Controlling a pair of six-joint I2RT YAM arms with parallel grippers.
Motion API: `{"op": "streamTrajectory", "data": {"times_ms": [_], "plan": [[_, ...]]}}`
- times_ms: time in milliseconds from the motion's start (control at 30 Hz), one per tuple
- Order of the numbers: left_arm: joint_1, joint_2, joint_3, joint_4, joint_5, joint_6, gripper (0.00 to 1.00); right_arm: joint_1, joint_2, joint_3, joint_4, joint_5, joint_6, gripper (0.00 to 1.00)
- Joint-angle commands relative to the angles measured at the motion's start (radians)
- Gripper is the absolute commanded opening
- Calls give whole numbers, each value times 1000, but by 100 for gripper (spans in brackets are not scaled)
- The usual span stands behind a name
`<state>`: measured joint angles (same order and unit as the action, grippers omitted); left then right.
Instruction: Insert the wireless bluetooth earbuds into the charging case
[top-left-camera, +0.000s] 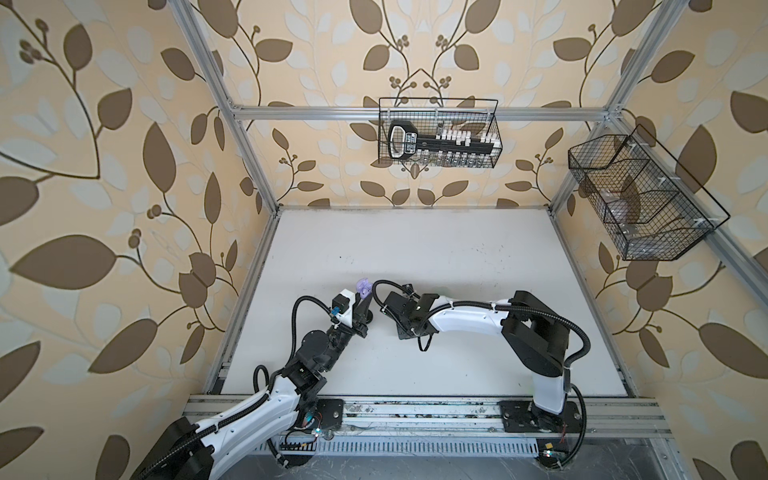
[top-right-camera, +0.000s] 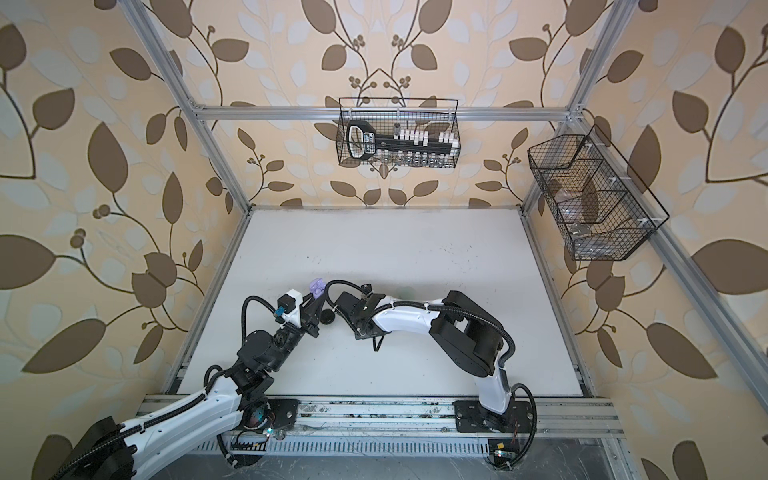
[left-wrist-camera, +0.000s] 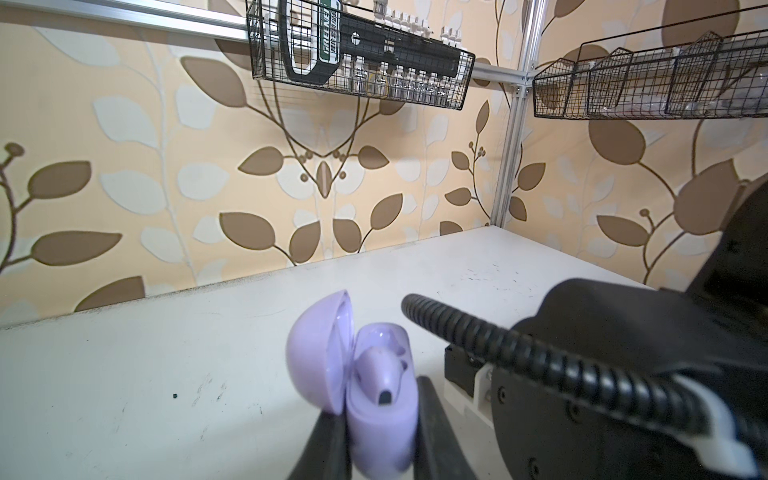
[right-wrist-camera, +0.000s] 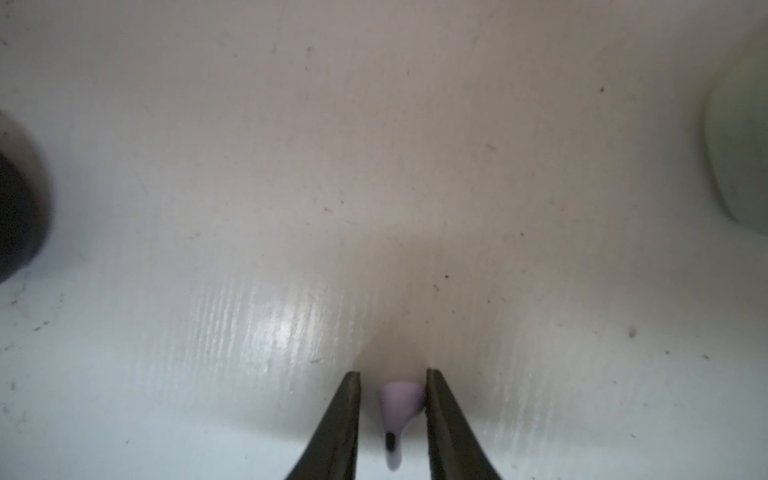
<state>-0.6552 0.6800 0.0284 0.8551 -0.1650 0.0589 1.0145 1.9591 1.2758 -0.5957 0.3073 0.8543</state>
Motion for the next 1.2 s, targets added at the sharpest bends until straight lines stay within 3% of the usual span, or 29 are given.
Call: {"op": "streamTrajectory", "data": {"times_ms": [0, 467, 600, 1167], "plan": [[-7, -2, 30, 36, 1, 2, 0, 5, 25, -13, -33, 18, 20, 27], [-7, 8, 30, 48, 13, 2, 0, -13, -14, -107, 19, -1, 67, 20], [-8, 28, 37, 61, 63, 9, 0, -21, -47, -131, 41, -17, 84, 16], [-8, 106, 64, 115, 249, -17, 0, -50, -267, -188, 131, -9, 215, 18]]}}
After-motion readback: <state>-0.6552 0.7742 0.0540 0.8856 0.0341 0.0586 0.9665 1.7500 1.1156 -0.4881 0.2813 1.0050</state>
